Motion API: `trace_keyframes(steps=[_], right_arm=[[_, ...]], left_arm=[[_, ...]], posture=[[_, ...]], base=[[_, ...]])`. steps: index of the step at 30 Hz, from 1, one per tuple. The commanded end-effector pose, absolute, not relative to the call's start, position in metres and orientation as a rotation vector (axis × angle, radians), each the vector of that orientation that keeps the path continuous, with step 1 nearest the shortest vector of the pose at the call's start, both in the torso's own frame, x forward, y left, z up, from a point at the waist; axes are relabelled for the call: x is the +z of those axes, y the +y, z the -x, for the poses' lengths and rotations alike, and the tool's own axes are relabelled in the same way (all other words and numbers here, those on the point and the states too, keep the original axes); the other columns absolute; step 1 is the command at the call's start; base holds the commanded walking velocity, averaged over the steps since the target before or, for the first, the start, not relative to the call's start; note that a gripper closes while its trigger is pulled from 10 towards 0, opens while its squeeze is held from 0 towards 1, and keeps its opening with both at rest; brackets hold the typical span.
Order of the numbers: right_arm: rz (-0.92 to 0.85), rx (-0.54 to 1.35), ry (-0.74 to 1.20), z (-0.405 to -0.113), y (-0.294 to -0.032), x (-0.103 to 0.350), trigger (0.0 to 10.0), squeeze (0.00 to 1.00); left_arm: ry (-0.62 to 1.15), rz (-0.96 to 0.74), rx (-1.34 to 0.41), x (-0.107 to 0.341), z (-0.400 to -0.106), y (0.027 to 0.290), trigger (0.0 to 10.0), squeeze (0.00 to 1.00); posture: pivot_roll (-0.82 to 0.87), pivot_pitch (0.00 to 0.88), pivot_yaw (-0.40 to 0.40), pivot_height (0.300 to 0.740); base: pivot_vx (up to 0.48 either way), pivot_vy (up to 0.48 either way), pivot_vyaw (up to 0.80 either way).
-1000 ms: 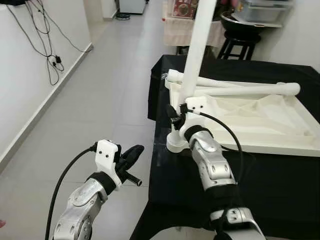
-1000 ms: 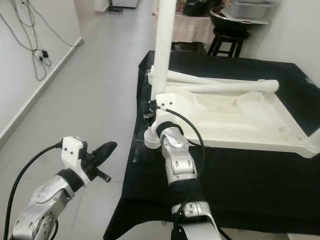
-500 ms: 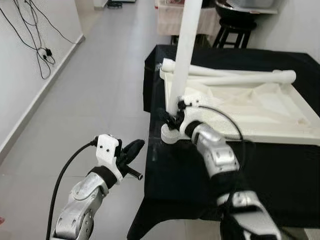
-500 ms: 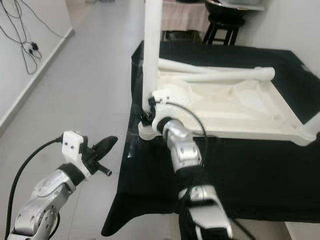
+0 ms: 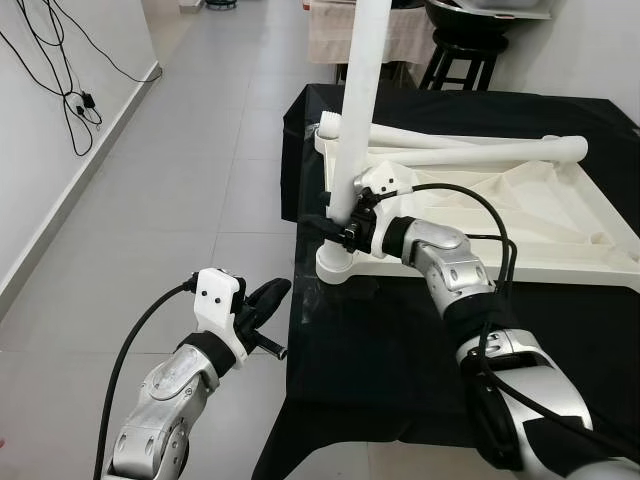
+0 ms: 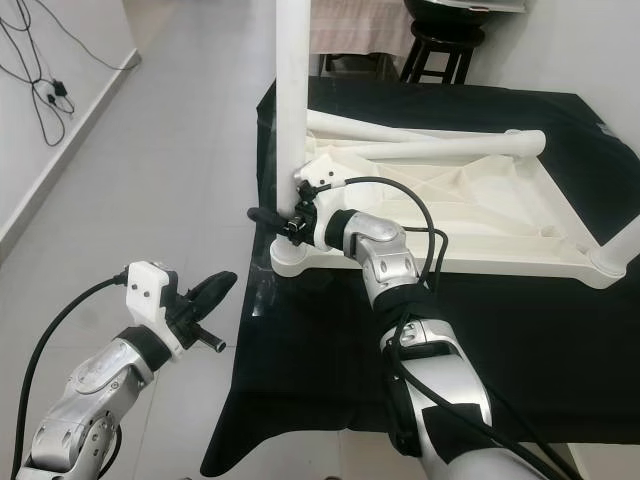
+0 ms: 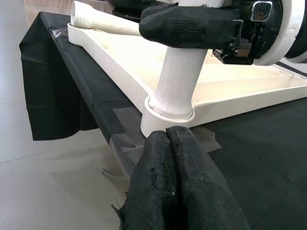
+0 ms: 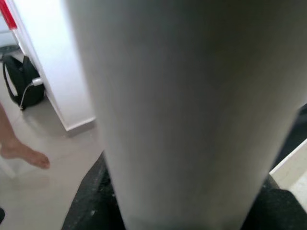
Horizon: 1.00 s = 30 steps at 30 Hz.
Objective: Building children table
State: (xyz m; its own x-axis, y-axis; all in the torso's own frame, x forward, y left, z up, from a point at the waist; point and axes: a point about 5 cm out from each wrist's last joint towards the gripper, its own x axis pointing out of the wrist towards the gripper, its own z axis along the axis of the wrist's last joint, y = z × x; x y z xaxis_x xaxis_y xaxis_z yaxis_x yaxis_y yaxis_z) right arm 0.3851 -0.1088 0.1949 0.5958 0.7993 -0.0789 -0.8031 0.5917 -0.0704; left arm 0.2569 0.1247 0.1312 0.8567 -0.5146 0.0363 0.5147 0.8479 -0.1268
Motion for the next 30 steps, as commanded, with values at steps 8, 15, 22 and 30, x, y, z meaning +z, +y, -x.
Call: trace_keyframes(steps=[8, 15, 22, 30], right_arm=[[0.039, 0.988, 0.087, -0.384, -0.123, 0.185, 0.0, 0.0], [0.064, 0.49, 0.215, -0.379, -0.149, 0.14, 0.0, 0.0], [-0.043, 0.044, 0.228, -0.339, -0.158, 0.123, 0.0, 0.0], [0.025, -0.001, 0.151, -0.339, -0.18, 0.144, 0.0, 0.0]], left_arm=[[0.013, 0.133, -0.547, 0.129, -0.253, 0.124, 10.0, 0.0], [0.015, 0.134, -0.547, 0.128, -0.251, 0.125, 10.0, 0.0], [0.015, 0.134, -0.538, 0.128, -0.252, 0.129, 10.0, 0.0], [0.015, 0.132, -0.534, 0.128, -0.254, 0.13, 10.0, 0.0]], posture=[[0.07, 0.096, -0.063, 0.74], [0.06, 0.09, -0.086, 0.74], [0.03, 0.092, -0.046, 0.74], [0.03, 0.097, -0.052, 0.74]], base=[[0.0, 0.0, 0.0], [0.0, 0.0, 0.0], [0.0, 0.0, 0.0], [0.0, 0.0, 0.0]])
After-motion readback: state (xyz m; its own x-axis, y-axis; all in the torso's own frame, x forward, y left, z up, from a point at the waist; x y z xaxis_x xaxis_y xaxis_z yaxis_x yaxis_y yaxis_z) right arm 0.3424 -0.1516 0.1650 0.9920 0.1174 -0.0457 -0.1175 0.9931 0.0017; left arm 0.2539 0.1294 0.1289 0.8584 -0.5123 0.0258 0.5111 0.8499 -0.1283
